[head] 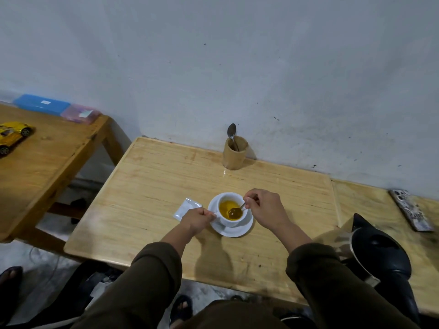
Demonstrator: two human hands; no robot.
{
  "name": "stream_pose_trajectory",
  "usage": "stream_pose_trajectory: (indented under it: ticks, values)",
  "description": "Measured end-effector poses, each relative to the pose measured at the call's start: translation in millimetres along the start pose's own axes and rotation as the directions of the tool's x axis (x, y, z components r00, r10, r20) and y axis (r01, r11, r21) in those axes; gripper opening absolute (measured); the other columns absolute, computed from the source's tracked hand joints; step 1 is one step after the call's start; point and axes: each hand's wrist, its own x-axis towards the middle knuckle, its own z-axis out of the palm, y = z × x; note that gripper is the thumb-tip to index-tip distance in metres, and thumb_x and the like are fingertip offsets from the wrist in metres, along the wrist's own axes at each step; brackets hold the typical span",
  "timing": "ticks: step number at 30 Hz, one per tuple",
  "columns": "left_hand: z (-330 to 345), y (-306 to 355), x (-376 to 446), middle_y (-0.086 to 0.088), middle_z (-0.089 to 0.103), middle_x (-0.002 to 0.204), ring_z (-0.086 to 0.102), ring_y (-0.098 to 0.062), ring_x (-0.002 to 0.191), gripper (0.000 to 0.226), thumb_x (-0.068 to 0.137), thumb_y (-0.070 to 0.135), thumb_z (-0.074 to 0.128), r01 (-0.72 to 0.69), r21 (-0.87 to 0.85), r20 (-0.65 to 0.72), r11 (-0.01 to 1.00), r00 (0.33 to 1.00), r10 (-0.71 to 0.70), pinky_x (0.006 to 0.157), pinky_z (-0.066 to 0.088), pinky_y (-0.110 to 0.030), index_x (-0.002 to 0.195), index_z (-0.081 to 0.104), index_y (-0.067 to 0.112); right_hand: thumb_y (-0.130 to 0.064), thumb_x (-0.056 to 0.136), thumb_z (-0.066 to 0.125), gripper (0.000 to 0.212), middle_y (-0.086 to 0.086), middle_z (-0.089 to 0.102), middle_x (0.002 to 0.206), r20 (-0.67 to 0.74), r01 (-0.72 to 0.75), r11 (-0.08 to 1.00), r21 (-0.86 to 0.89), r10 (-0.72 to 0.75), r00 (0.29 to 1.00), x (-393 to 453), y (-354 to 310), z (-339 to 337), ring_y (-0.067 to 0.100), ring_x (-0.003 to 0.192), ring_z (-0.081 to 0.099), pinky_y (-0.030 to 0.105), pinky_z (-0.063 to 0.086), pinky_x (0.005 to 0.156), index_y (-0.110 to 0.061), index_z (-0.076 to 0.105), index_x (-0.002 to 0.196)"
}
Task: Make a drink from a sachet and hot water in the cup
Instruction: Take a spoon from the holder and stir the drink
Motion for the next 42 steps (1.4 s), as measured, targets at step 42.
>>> stream_pose_trajectory:
  ticks: [42]
  values:
    - [3, -3, -6, -0.002, 0.062, 0.097, 0.053, -0.016, 0.093, 0.015, 0.086, 0.032, 0.063, -0.051, 0.01, -0.05, 0.999, 0.997, 0.051, 0.08, 0.039, -0.026, 0.088, 0.063, 0.017, -0.013, 0.093, 0.053, 0.022, 0.011, 0.071, 0.105, -0.052, 0.081, 0.996, -0.027, -0.083, 0.995, 2, -10, 22, 0.024, 0.099, 0.063, 0.029, 0.046, 0.088, -0.008, 0.071, 0.102]
